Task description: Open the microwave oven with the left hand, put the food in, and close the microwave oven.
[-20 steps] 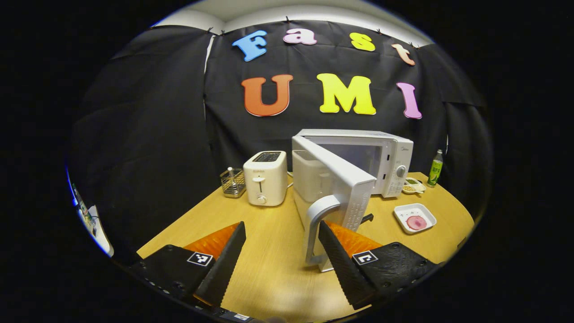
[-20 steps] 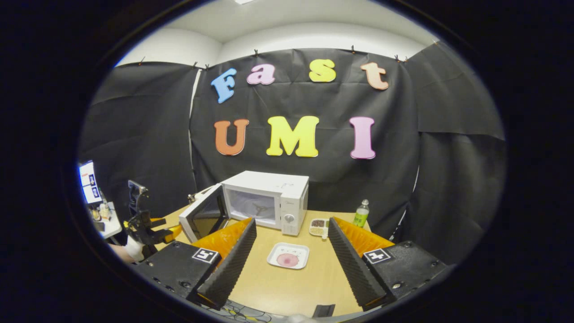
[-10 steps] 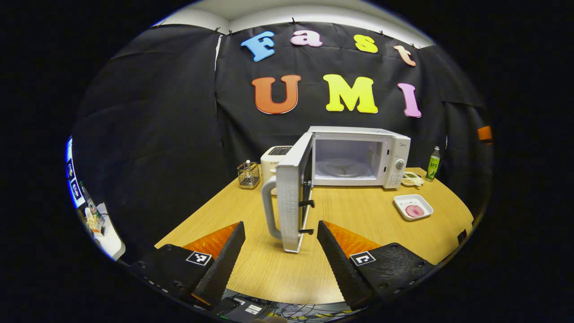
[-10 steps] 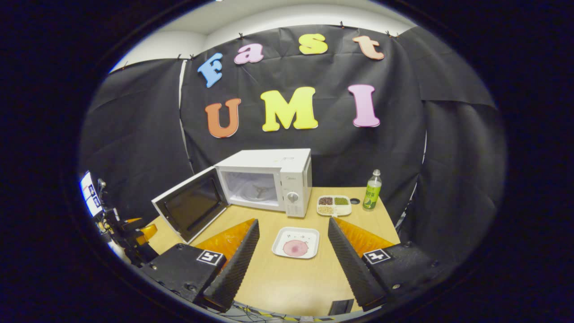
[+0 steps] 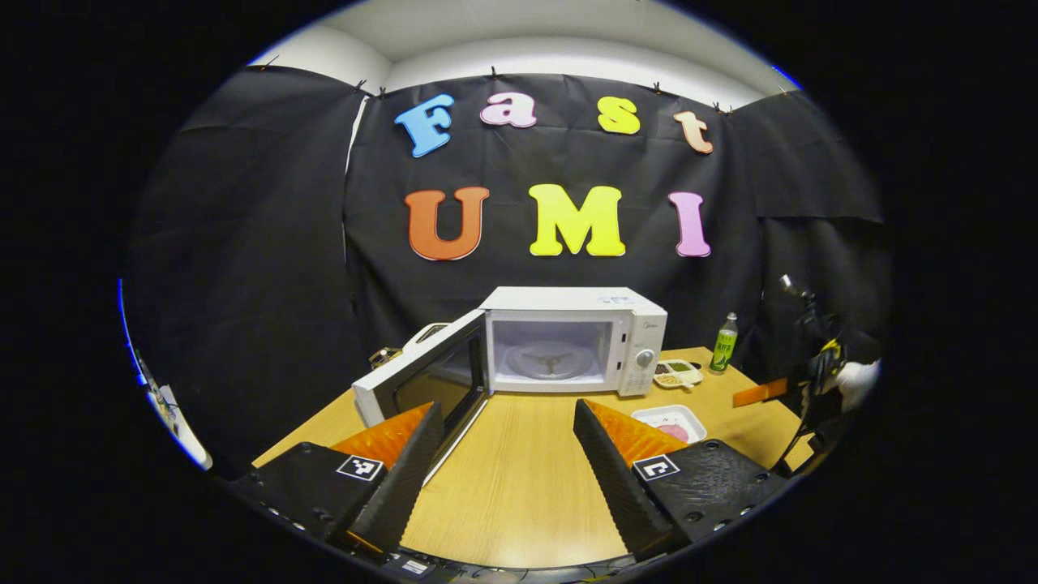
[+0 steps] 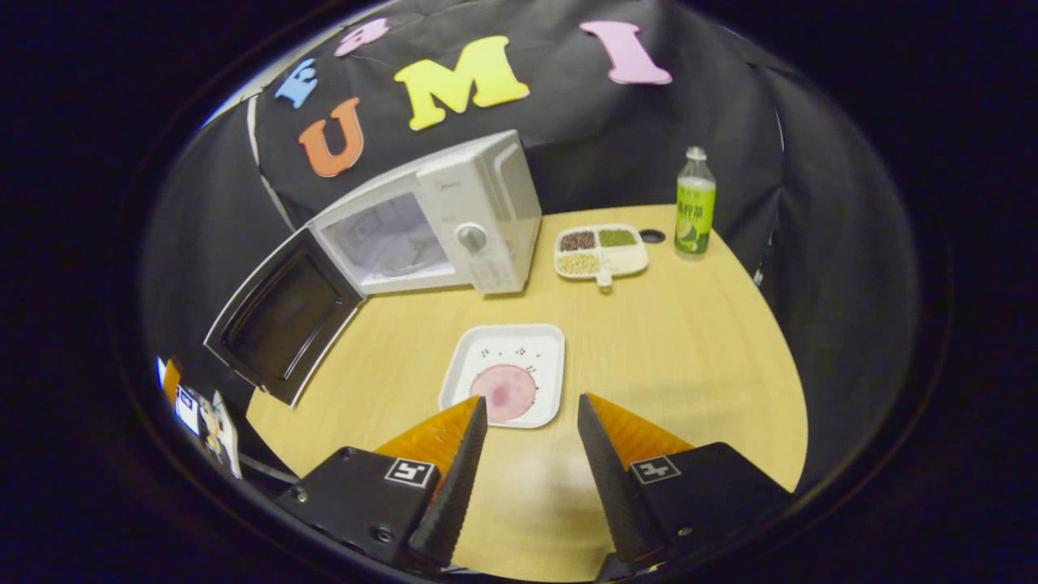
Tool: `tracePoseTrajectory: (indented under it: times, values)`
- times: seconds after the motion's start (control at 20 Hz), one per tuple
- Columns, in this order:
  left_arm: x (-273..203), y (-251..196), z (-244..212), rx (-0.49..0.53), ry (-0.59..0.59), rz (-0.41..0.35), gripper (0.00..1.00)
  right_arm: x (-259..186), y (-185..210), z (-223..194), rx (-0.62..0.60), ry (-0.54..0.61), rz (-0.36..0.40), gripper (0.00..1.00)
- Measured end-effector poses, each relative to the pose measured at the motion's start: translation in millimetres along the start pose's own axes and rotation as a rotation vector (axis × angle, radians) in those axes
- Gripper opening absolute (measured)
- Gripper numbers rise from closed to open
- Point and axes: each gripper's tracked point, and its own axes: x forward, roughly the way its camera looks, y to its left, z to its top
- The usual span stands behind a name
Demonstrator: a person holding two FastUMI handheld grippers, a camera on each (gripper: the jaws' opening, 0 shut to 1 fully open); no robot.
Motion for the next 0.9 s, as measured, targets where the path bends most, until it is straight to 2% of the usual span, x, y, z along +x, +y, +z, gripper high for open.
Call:
tracePoseTrajectory:
  times: [0.05,0.1,0.15,0.2,0.35,0.4,0.65,0.7,0.75,0.8,0.85,0.9]
  values:
    - [0.8,-10.1,10.2,0.002,-0.010,-0.001,0.95,14.2,-3.3,0.3,0.017,0.026,0.016,0.60]
    - [1.0,-19.0,18.5,0.004,-0.021,-0.001,0.96,28.8,-8.3,1.7,0.024,0.048,0.022,0.57]
    - [1.3,-28.0,27.0,0.006,-0.029,0.001,0.95,42.0,-11.9,2.6,0.033,0.073,0.032,0.66]
    - [2.1,-35.4,33.3,0.008,-0.031,0.004,0.95,55.8,-13.7,2.5,0.043,0.098,0.047,0.52]
    - [3.2,-53.0,42.9,0.019,-0.022,0.021,0.95,91.2,-16.9,-0.3,0.072,0.181,0.078,0.44]
    - [4.0,-54.9,42.9,0.029,-0.014,0.034,0.95,101.6,-17.7,-1.2,0.078,0.203,0.087,0.39]
    - [4.8,-64.3,37.2,0.033,0.034,0.089,0.96,125.4,-15.6,-4.7,0.127,0.306,0.127,0.29]
    - [5.0,-64.6,37.1,0.028,0.040,0.103,0.96,125.0,-15.8,-5.2,0.131,0.325,0.131,0.24]
    - [5.1,-65.2,36.9,0.023,0.042,0.114,0.96,127.9,-15.5,-4.5,0.136,0.344,0.130,0.31]
    - [6.0,-66.2,37.4,0.017,0.045,0.121,0.96,128.3,-16.5,-4.5,0.148,0.357,0.132,0.14]
    - [5.7,-68.0,36.6,0.013,0.050,0.127,0.96,128.3,-17.3,-4.3,0.166,0.372,0.136,0.12]
    - [7.4,-68.6,35.5,0.010,0.055,0.130,0.96,129.7,-18.5,-4.7,0.184,0.387,0.136,0.19]
